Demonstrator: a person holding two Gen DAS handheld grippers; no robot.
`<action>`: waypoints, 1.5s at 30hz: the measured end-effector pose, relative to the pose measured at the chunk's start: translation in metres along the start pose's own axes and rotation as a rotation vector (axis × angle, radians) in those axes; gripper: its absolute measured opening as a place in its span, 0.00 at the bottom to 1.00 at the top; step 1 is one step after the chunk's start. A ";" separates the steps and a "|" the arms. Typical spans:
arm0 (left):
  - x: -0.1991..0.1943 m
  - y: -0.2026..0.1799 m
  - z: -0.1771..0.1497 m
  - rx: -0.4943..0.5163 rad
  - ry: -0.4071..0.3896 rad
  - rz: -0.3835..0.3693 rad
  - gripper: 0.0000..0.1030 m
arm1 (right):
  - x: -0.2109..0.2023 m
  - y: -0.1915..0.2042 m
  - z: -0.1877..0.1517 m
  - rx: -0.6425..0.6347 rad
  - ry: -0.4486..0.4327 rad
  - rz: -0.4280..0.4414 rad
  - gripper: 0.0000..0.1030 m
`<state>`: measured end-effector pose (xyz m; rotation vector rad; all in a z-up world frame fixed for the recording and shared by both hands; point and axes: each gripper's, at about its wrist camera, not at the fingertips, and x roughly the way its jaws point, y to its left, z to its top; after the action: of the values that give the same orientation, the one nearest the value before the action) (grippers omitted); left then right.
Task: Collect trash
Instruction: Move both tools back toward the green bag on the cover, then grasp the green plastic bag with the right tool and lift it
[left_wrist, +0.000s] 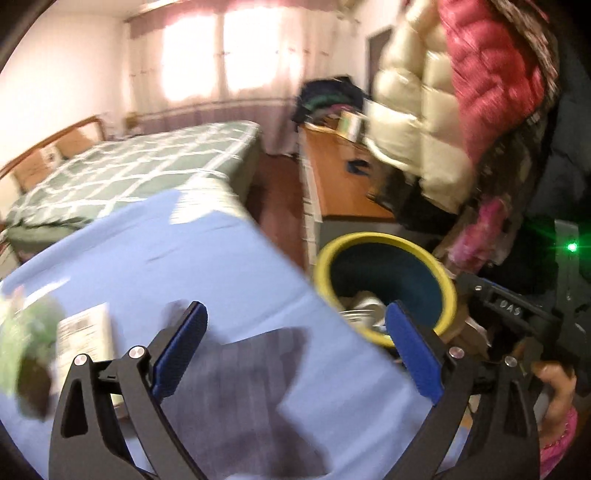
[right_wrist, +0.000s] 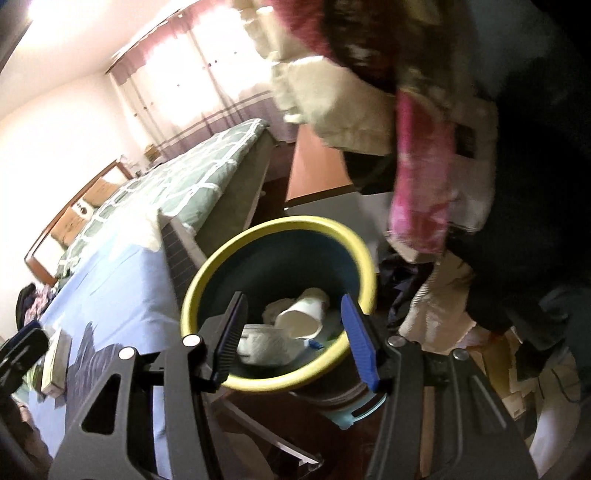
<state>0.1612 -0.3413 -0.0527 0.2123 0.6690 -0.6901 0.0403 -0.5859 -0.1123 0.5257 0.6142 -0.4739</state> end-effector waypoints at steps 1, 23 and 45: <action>-0.010 0.013 -0.005 -0.016 -0.013 0.029 0.93 | 0.000 0.006 -0.002 -0.011 0.003 0.005 0.50; -0.167 0.296 -0.151 -0.473 -0.152 0.616 0.93 | 0.001 0.241 -0.053 -0.407 0.094 0.230 0.50; -0.182 0.337 -0.192 -0.599 -0.162 0.725 0.95 | 0.050 0.483 -0.124 -0.707 0.217 0.421 0.46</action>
<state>0.1793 0.0849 -0.0969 -0.1572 0.5622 0.1989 0.2945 -0.1557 -0.0777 0.0192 0.8028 0.2109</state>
